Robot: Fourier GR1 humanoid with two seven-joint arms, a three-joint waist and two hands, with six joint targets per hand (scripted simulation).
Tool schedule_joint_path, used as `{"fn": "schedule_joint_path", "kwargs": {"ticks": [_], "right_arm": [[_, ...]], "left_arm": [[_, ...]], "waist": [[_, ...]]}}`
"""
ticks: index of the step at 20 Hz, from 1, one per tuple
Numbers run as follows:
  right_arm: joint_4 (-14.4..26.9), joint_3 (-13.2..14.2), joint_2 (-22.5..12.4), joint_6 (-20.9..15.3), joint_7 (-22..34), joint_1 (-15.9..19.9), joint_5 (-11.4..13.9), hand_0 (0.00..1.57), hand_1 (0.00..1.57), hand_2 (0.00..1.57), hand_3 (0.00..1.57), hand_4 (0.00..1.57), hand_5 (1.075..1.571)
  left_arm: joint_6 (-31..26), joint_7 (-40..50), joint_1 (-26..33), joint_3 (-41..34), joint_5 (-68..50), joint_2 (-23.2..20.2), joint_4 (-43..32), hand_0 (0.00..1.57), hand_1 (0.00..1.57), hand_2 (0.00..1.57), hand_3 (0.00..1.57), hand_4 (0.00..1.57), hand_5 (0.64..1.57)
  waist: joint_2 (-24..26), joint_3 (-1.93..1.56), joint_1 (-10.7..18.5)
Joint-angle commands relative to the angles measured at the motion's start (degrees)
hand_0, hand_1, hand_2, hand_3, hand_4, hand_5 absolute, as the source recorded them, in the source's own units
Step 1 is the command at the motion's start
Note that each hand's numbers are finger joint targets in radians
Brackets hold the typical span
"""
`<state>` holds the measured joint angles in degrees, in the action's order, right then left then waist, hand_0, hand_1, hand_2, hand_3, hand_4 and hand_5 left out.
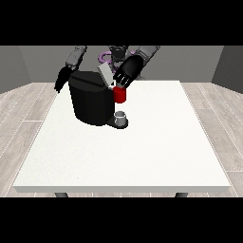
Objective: Insert the coffee pod into the coffee machine and close the lid
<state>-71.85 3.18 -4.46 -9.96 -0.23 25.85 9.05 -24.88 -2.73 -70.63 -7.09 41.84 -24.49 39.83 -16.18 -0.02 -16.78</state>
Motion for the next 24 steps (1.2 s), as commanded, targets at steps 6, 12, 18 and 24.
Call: {"fn": "schedule_joint_path", "kwargs": {"ticks": [6, 12, 18, 24], "right_arm": [[0.51, -0.04, -0.19, 0.13, -0.41, -0.07, 0.23, 0.00, 0.00, 0.00, 0.00, 0.17, 1.571], [-1.28, -1.03, 1.42, -1.94, 0.08, -0.41, 1.24, 0.00, 0.00, 0.00, 0.00, 0.00, 1.571], [0.03, 1.01, -0.82, 0.21, 0.50, 2.33, -0.46, 0.00, 0.00, 0.00, 0.00, 0.00, 1.571], [0.47, 1.41, -1.29, 1.32, 0.48, -0.83, -1.27, 0.00, 0.00, 0.00, 0.00, 0.00, 1.571]], "left_arm": [[-0.01, 1.03, -0.78, 0.64, 0.57, 2.45, -1.61, 1.20, 1.20, 1.25, 1.21, 0.44, 1.571], [0.32, -2.80, -0.75, 0.10, 1.32, -1.30, -2.58, 1.17, 1.17, 1.23, 1.19, 0.42, 1.571], [1.72, -0.97, -1.87, -0.40, 1.27, 0.57, -2.38, 1.22, 1.22, 1.26, 1.21, 0.38, 1.571], [4.29, -2.13, 0.01, 0.15, 2.25, 1.24, -1.71, 1.20, 1.20, 1.22, 1.18, 0.36, 1.571]], "waist": [[0.34, -0.01, -0.57], [-0.80, 0.02, -0.95], [-1.63, 0.00, -0.43], [0.24, 0.01, -0.96]]}}
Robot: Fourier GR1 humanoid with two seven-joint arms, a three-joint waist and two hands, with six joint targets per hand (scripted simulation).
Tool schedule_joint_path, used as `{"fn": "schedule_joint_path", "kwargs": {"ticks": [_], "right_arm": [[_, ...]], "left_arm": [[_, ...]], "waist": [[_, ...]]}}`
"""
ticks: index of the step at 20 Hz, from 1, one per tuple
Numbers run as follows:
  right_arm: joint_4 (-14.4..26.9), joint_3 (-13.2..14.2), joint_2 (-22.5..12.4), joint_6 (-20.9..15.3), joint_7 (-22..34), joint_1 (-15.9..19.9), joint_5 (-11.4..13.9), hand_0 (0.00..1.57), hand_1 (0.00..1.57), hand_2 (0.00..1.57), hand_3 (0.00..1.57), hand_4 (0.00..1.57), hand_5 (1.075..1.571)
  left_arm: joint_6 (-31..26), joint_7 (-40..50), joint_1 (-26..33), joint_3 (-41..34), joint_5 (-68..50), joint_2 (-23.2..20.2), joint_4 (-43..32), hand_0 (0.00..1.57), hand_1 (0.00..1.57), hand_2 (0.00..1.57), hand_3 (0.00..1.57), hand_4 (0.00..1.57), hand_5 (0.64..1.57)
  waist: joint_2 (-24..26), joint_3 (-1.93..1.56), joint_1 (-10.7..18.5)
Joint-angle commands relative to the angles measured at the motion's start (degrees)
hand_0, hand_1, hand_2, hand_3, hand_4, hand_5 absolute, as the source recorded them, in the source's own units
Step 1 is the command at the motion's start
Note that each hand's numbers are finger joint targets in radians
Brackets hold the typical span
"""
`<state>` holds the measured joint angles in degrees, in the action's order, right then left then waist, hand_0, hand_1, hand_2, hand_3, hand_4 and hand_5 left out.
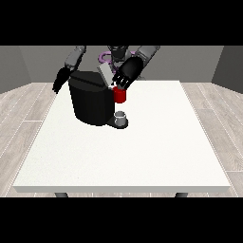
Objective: Insert the coffee pod into the coffee machine and close the lid
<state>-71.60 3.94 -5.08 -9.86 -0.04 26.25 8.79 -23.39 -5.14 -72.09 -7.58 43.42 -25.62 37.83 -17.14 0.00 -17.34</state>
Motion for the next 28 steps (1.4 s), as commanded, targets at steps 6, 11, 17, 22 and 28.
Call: {"fn": "schedule_joint_path", "kwargs": {"ticks": [6, 11, 17, 22, 28], "right_arm": [[-1.39, -0.42, 0.13, 0.11, 1.00, 1.21, 0.00, 0.00, 0.00, 0.00, 0.00, 0.00, 1.571], [-2.03, -1.14, 0.11, -0.17, 1.47, 1.45, 0.87, 0.00, 0.00, 0.00, 0.00, 0.00, 1.571], [-1.16, -0.55, 1.54, -2.74, -0.81, 0.71, 1.29, 0.00, 0.00, 0.00, 0.00, 0.04, 1.571], [0.99, 0.16, 1.08, -2.70, -1.09, 1.18, 1.21, 0.00, 0.00, 0.00, 0.00, 0.14, 1.571], [-3.57, -2.51, -0.19, -0.95, 1.75, 0.81, 2.87, 0.00, 0.00, 0.00, 0.00, 0.22, 1.571]], "left_arm": [[4.46, -0.55, 0.00, 1.74, 3.42, -0.29, -0.47, 1.21, 1.21, 1.23, 1.13, 0.00, 1.571], [6.67, -3.31, 0.24, 3.33, 5.94, -1.63, -1.08, 1.16, 1.16, 1.19, 1.07, 0.00, 1.571], [5.15, -5.31, -1.12, 1.61, 4.25, -2.05, -1.61, 1.12, 1.12, 1.14, 0.98, 0.00, 1.571], [5.35, -5.83, -2.72, 1.30, 3.74, -0.80, -0.47, 1.21, 1.21, 1.18, 0.96, 0.00, 1.571], [10.58, -10.04, -0.64, 0.72, 5.50, -4.17, -2.36, 1.22, 1.22, 1.20, 0.98, 0.00, 1.571]], "waist": [[-0.60, -0.02, -0.87], [-3.60, -0.01, -1.82], [-3.86, -0.02, -0.23], [-3.18, -0.03, 0.79], [-5.14, 0.01, -2.46]]}}
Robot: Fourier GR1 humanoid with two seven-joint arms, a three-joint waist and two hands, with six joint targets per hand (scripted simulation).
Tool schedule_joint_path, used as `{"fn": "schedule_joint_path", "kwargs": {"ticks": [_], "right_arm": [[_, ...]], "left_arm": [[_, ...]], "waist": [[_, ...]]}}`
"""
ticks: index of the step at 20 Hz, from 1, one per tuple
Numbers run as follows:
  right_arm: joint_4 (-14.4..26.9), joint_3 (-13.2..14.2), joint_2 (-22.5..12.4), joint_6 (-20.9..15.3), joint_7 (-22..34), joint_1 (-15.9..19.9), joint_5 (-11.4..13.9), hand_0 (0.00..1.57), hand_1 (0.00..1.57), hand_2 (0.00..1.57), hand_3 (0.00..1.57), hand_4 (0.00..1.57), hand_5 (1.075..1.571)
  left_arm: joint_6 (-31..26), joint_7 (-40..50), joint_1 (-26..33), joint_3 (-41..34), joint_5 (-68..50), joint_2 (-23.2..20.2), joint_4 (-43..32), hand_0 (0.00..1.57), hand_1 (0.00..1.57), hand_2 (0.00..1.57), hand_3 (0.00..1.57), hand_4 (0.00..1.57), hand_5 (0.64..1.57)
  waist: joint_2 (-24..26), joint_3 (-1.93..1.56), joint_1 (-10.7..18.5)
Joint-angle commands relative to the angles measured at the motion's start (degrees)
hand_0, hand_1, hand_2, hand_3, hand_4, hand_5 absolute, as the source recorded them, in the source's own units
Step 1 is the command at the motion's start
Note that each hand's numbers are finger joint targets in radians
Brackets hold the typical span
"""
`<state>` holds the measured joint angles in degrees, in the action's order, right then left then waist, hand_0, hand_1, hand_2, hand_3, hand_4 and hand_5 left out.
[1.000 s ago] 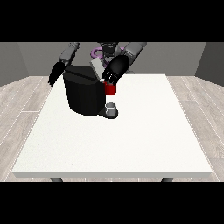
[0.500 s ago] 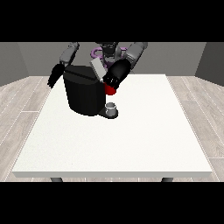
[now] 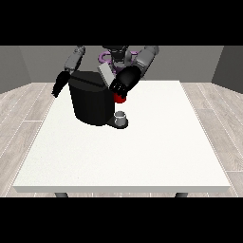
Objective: Insert the coffee pod into the coffee machine and close the lid
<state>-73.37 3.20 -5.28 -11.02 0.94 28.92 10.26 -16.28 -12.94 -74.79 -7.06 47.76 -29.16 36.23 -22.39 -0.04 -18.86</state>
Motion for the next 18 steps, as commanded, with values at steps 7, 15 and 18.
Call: {"fn": "schedule_joint_path", "kwargs": {"ticks": [7, 15, 18], "right_arm": [[-0.27, -0.99, 1.50, -1.77, -1.25, 0.83, 1.21, 0.00, 0.00, 0.00, 0.00, 0.11, 1.571], [-2.34, -1.57, 0.33, -0.54, 1.34, 1.09, 1.60, 0.00, 0.00, 0.00, 0.00, 0.12, 1.571], [-1.56, -0.97, 0.49, -0.80, 2.99, 3.81, 1.28, 0.00, 0.00, 0.00, 0.00, 0.17, 1.571]], "left_arm": [[5.34, -4.04, -0.06, 1.80, 3.60, -1.55, 0.27, 1.04, 1.04, 1.05, 0.74, 0.00, 1.571], [7.33, -4.29, 0.21, 1.64, 5.51, -3.28, -1.68, 0.00, 0.00, 0.63, 0.51, 0.00, 1.571], [6.90, -3.58, -1.56, 0.84, 5.32, -3.89, -1.86, 0.00, 0.00, 0.57, 0.47, 0.00, 1.571]], "waist": [[-2.99, 0.04, 0.01], [-2.03, 0.05, -1.73], [-2.88, 0.05, -0.69]]}}
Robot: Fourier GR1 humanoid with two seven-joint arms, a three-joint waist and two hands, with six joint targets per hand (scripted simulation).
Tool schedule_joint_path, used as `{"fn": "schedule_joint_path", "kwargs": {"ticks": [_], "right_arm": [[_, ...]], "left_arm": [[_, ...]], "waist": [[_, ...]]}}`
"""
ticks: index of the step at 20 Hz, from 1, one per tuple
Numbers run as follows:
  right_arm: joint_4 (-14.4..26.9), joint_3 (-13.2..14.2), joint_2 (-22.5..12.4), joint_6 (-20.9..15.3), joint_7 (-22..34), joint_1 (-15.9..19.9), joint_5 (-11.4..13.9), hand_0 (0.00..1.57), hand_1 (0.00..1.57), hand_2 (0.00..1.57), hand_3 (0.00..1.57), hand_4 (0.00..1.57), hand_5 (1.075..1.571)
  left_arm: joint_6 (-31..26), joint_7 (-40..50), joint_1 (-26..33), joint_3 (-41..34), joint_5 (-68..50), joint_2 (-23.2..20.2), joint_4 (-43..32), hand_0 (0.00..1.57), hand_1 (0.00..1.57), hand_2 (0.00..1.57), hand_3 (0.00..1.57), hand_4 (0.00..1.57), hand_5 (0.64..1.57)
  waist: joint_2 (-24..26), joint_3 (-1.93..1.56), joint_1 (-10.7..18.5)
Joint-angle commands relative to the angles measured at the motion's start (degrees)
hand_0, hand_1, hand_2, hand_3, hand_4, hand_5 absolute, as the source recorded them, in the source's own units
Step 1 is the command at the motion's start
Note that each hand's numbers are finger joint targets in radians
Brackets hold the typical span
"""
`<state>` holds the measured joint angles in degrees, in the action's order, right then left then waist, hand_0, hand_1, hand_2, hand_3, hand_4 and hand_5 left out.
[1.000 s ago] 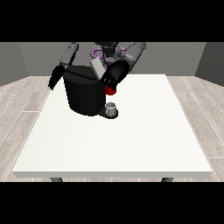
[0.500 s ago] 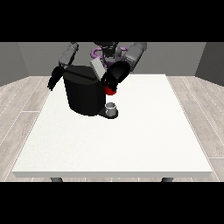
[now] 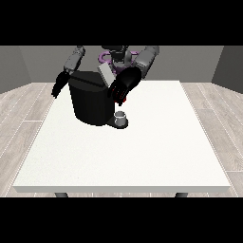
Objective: Insert the coffee pod into the coffee machine and close the lid
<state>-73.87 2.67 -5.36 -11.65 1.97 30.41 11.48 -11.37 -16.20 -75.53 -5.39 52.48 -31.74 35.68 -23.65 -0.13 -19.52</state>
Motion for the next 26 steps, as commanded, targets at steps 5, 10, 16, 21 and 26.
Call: {"fn": "schedule_joint_path", "kwargs": {"ticks": [5, 10, 16, 21, 26], "right_arm": [[2.60, 1.90, -0.15, 0.16, 1.28, -0.16, -1.36, 0.00, 0.00, 0.00, 0.00, 0.00, 1.571], [2.86, -0.51, 2.24, -0.17, -2.13, -8.18, -0.52, 0.00, 0.00, 0.00, 0.00, 0.00, 1.571], [5.69, 2.50, 0.99, 1.92, -3.64, -14.12, -3.73, 0.00, 0.00, 0.00, 0.00, 0.00, 1.571], [5.03, 2.91, 1.36, 0.23, -4.32, -17.71, -3.27, 0.00, 0.00, 0.00, 0.00, 0.00, 1.571], [2.78, 3.10, 1.97, 3.08, -6.16, -20.66, -6.13, 0.00, 0.00, 0.00, 0.00, 0.00, 1.571]], "left_arm": [[-0.37, -0.80, 1.70, 1.45, 1.06, 2.10, -0.08, 0.00, 0.00, 0.43, 0.33, 0.00, 1.571], [-1.67, 2.17, 4.71, -0.03, 0.01, 2.89, -1.46, 0.00, 0.00, 0.00, 0.15, 0.00, 1.571], [-3.44, 2.51, 12.90, 1.35, -1.68, 10.03, 0.59, 0.00, 0.00, 0.08, 0.00, 0.00, 1.571], [-0.99, -1.73, 20.10, -10.65, -16.36, 18.55, 0.37, 0.00, 0.00, 0.00, 0.00, 0.20, 1.571], [-2.63, -5.04, 30.90, -18.83, -27.08, 25.50, -1.72, 0.00, 0.00, 0.00, 0.00, 0.00, 1.571]], "waist": [[3.12, 0.09, 3.56], [8.76, 0.10, 4.14], [19.09, 0.10, 9.53], [24.20, 0.30, 13.73], [32.59, 0.34, 19.16]]}}
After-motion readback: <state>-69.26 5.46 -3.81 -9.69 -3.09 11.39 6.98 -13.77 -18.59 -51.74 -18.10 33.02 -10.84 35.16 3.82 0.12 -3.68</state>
